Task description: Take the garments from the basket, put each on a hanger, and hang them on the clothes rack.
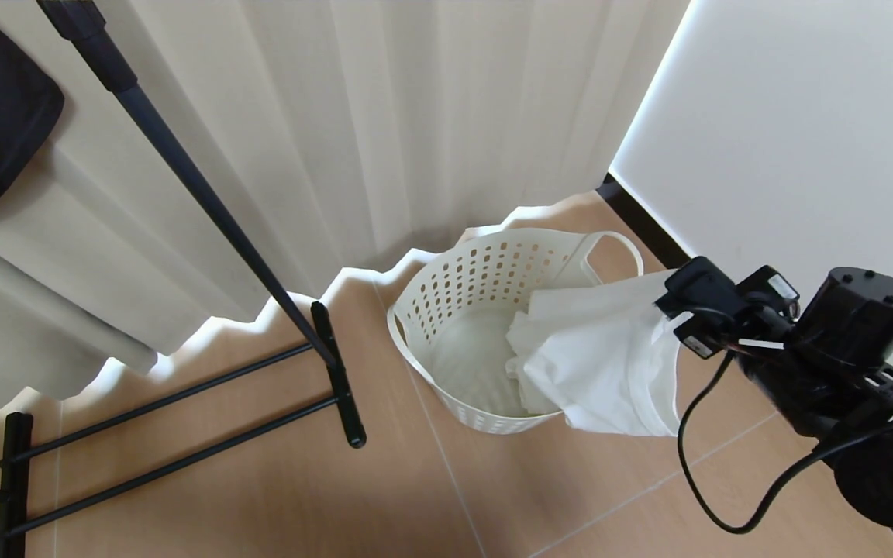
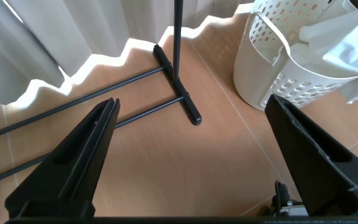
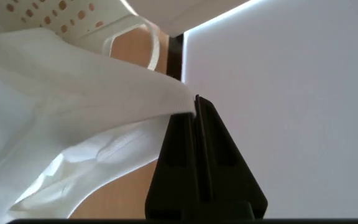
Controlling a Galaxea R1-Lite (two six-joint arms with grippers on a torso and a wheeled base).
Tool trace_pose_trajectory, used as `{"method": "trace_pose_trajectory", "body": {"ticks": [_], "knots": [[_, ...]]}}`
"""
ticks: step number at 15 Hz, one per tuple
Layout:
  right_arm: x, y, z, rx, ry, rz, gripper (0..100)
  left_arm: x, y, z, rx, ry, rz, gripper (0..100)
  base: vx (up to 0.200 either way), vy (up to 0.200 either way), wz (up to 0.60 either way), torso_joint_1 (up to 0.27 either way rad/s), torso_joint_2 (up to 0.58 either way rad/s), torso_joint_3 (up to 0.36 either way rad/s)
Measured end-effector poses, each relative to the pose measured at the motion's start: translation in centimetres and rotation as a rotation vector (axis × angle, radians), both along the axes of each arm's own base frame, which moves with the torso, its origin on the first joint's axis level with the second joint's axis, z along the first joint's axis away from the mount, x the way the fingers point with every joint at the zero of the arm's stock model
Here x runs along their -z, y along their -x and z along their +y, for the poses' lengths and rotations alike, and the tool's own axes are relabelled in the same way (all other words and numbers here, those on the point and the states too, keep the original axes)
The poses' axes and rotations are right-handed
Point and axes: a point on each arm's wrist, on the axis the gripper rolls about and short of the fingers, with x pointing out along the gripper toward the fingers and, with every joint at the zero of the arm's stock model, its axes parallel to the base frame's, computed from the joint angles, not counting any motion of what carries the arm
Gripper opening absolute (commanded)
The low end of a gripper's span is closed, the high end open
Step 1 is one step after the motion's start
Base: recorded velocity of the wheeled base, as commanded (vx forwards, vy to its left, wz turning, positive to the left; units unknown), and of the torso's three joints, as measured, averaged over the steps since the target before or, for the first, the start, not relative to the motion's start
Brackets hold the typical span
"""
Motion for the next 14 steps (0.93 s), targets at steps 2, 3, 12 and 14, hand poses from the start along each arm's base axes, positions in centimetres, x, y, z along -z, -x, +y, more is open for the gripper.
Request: {"method": "trace_pose_trajectory", "body": {"ticks": [2, 3, 12, 14], "knots": [[-1.9, 1.2, 0.2, -0.021, -0.152, 0.019, 0, 0.0, 0.0, 0.0, 0.001, 0.0, 0.0, 100, 0.0, 0.0, 0.0, 0.0, 0.0, 0.0], [-2.6, 1.9, 0.6, -0.04, -0.231, 0.037, 0, 0.0, 0.0, 0.0, 0.001, 0.0, 0.0, 100, 0.0, 0.0, 0.0, 0.0, 0.0, 0.0], [-5.2, 3.9, 2.5, -0.144, -0.482, 0.03, 0, 0.0, 0.0, 0.0, 0.003, 0.0, -0.001, 100, 0.0, 0.0, 0.0, 0.0, 0.0, 0.085], [-5.2, 3.7, 2.5, -0.146, -0.483, 0.03, 0, 0.0, 0.0, 0.0, 0.002, 0.001, -0.001, 100, 0.0, 0.0, 0.0, 0.002, 0.0, 0.203]]}}
